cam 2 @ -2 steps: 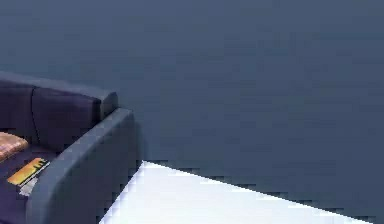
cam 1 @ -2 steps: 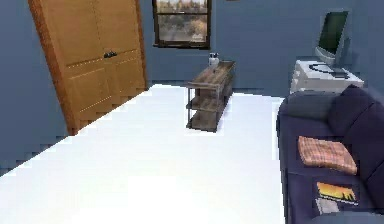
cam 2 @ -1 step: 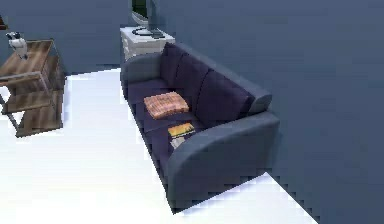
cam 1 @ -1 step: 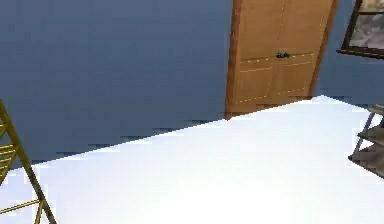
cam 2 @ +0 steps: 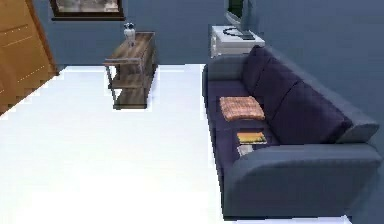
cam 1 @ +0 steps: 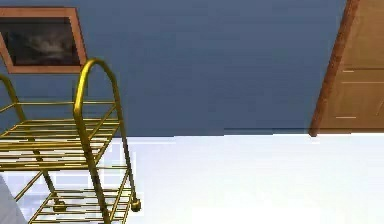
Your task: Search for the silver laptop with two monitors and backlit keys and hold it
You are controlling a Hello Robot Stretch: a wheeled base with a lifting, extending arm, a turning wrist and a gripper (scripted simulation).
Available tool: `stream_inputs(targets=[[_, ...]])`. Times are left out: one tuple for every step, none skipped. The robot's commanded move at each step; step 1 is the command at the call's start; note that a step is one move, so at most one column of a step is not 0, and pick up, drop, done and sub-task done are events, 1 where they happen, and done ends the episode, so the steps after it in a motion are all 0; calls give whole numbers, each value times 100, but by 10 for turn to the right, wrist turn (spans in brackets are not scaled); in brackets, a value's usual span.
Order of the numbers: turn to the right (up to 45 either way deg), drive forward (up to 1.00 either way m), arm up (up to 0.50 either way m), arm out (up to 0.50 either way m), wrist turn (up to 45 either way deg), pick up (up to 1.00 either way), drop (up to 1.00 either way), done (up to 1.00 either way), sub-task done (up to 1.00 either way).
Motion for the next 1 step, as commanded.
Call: stream_inputs(targets=[[0,100,0,0,0,0,0,0,0]])
